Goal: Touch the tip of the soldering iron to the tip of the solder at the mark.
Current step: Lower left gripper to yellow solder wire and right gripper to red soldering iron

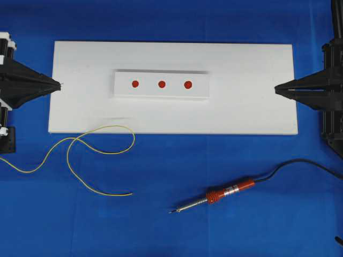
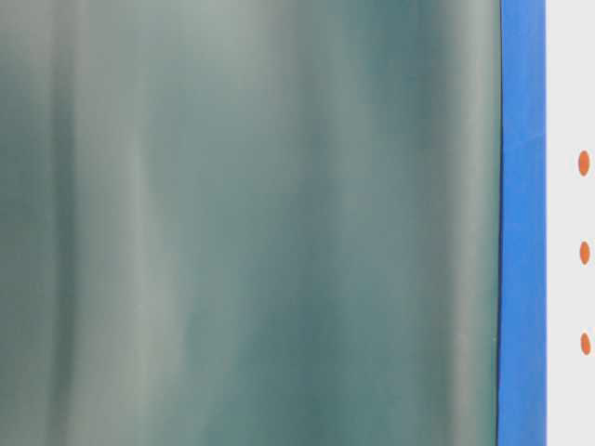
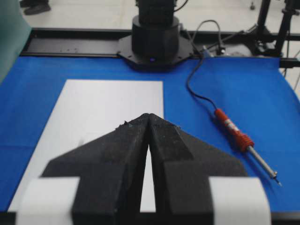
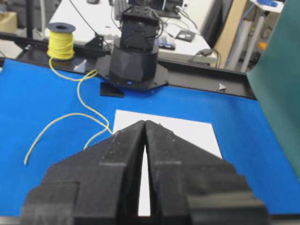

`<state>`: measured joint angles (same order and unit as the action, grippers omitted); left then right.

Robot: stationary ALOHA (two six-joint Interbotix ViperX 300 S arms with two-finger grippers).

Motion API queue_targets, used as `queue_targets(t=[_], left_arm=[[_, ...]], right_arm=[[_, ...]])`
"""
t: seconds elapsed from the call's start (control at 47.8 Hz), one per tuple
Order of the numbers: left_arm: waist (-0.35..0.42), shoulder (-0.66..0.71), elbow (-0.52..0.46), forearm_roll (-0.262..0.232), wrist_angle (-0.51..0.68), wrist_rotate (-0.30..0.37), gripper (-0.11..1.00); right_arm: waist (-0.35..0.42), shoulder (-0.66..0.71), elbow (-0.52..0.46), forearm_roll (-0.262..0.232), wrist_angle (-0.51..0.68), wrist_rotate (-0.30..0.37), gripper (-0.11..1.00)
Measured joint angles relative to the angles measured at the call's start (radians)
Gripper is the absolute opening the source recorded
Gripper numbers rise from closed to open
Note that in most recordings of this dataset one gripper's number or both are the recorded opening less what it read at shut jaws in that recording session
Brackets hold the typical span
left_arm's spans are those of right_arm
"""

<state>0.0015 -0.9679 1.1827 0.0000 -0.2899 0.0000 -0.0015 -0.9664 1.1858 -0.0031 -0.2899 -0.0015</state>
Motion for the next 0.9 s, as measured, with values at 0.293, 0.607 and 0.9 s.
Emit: queue_targets(t=[0.293,0.607,0.9], left_arm=[[-0.092,0.014,0.000,-0.002,0.025,-0.020,0.00],[-0.202,0.089,0.023,-0.002,0.037,-0.021,0.03],[-0.385,0.249,0.058,-0.002,-0.084,-0.021,0.81]], right_arm=[[0.071,0.018,-0.018,0.005,0.071,0.043,-0.06],[0.247,0.132,-0.014,0.011,0.063,0.089,0.22],[0.330,0.314,0.005,0.020,-0.034,0.150,0.94]])
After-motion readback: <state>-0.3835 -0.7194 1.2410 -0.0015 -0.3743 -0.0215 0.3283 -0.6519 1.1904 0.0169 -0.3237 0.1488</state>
